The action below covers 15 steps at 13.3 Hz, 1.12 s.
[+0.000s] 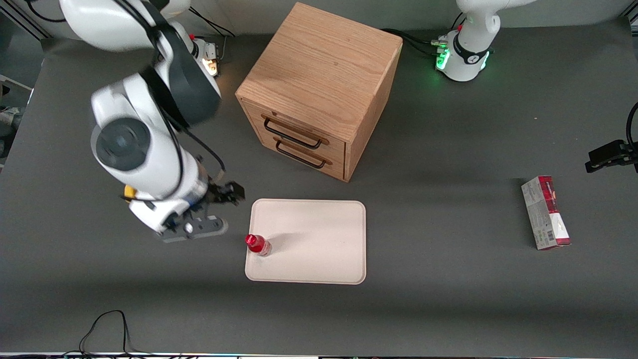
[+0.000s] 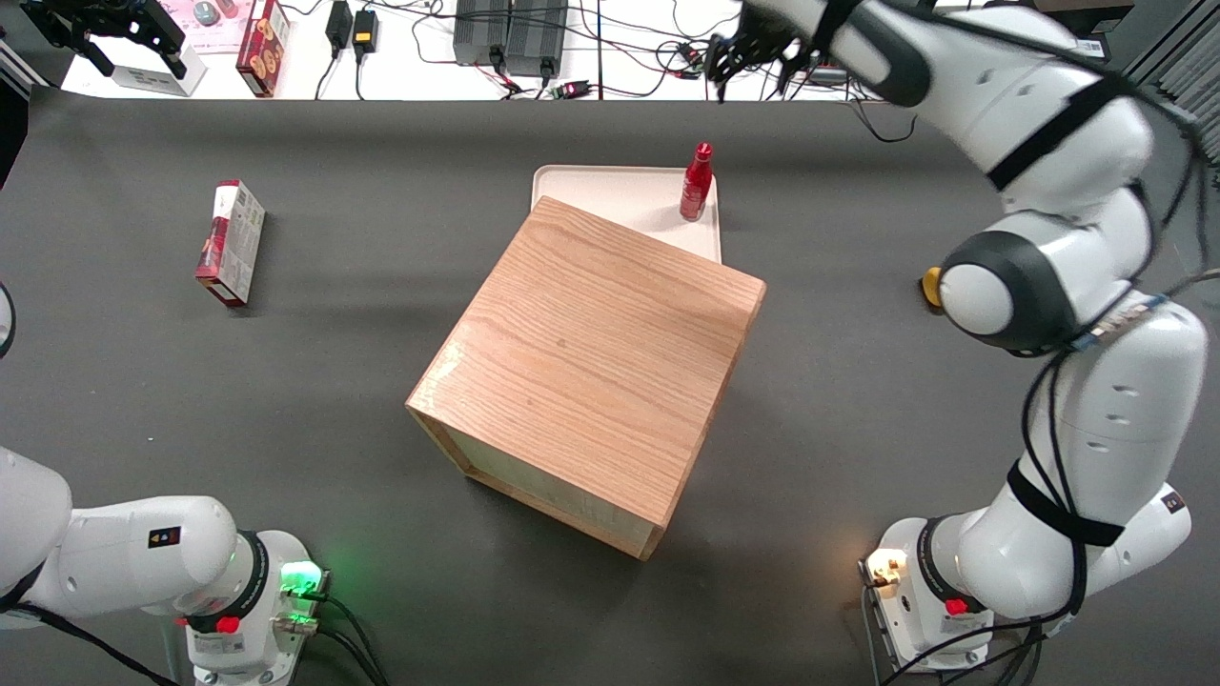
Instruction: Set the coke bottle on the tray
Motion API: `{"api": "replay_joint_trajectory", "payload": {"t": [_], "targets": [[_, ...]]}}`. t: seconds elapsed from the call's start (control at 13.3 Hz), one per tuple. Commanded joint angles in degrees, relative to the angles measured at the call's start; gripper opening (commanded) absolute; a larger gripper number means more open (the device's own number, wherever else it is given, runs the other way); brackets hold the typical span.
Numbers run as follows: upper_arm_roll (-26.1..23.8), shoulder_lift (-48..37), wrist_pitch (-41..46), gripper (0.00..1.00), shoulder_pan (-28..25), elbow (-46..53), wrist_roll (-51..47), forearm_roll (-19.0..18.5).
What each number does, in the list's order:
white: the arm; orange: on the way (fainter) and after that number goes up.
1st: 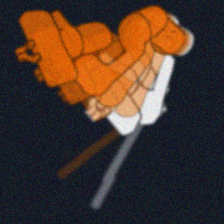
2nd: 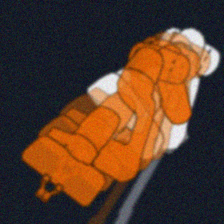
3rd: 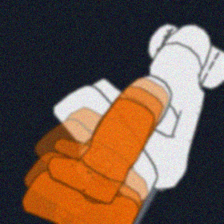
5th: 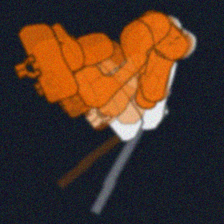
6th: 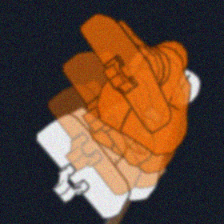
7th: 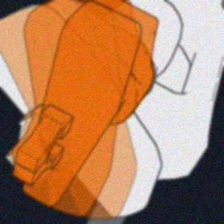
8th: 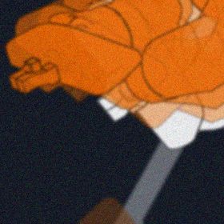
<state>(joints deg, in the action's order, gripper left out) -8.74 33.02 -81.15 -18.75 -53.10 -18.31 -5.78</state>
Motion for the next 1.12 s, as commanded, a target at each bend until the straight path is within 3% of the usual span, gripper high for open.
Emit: {"api": "replay_joint_trajectory", "payload": {"t": [0.0,0.3,0.53,0.82,1.05], "targets": [[0.56,-6.81,5.72,1.0,0.64,-2.97,-0.59,-0.28],[1.53,-20.42,1.63,1.0,8.8,-18.84,7.14,1.82],[5.73,-28.43,-5.84,1.0,14.26,-31.24,12.76,7.7],[7.77,-34.16,-15.68,1.0,18.83,-42.68,16.99,7.89],[8.39,-33.12,-16.49,1.0,19.28,-43.23,17.61,7.45]]}}
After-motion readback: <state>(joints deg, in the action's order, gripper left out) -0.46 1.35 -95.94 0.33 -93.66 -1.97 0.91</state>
